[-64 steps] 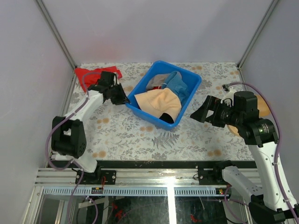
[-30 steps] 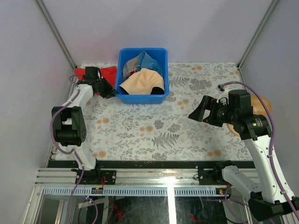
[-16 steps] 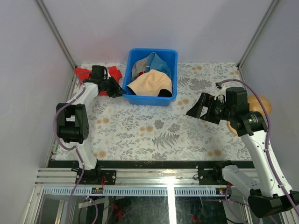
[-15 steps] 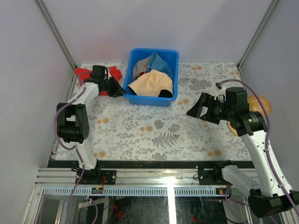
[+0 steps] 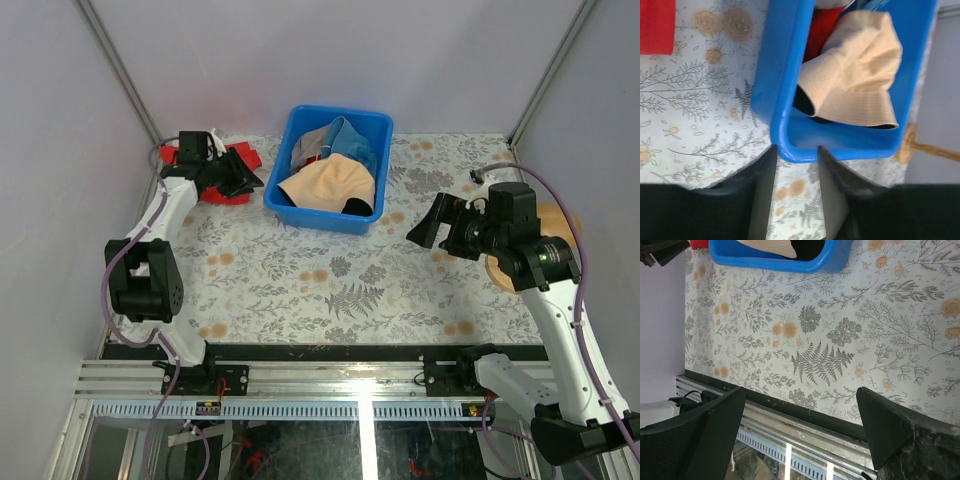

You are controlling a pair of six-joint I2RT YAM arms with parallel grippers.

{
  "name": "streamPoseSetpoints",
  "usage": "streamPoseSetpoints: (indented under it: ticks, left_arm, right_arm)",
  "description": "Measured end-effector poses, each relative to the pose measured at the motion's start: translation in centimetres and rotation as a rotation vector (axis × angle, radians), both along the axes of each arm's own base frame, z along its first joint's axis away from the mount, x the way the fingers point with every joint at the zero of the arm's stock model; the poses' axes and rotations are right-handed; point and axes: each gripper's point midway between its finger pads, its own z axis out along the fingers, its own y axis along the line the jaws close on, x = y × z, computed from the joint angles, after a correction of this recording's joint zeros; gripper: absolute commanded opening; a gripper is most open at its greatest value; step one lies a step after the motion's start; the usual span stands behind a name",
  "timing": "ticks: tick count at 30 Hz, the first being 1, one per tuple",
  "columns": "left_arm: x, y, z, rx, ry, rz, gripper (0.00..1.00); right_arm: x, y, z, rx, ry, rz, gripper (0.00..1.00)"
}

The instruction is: Stack the hats

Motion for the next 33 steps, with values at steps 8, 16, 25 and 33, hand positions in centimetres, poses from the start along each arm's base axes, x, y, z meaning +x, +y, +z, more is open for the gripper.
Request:
streamPoseSetpoints:
  ticks: [8,16,25,33]
  left_arm:
    - [-1.3,-0.2,5.0,-0.03,-0.148,-0.042,0.0]
    - [-9.6,-5.3,1.8,-0.05,-0.07,-0.094,0.0]
    - [-9.5,-7.8,-2.1,-0.084,0.033,-0.035,0.0]
    - [-7.4,-9.4,-2.4,-0.091,0.041,-0.028,0.0]
  right_arm:
    - [0.2,-0.9,0.0,-0.041,-0.015,-0.038,0.31]
    - [3.1,-1.4,-4.3,-0.125,0.149,-0.086,0.02]
    - [11.1,0.7,-3.6,-0.122,0.115,-0.069,0.47]
    - [21.2,3.2,-9.3,-0.165,0.186,-0.047,0.48]
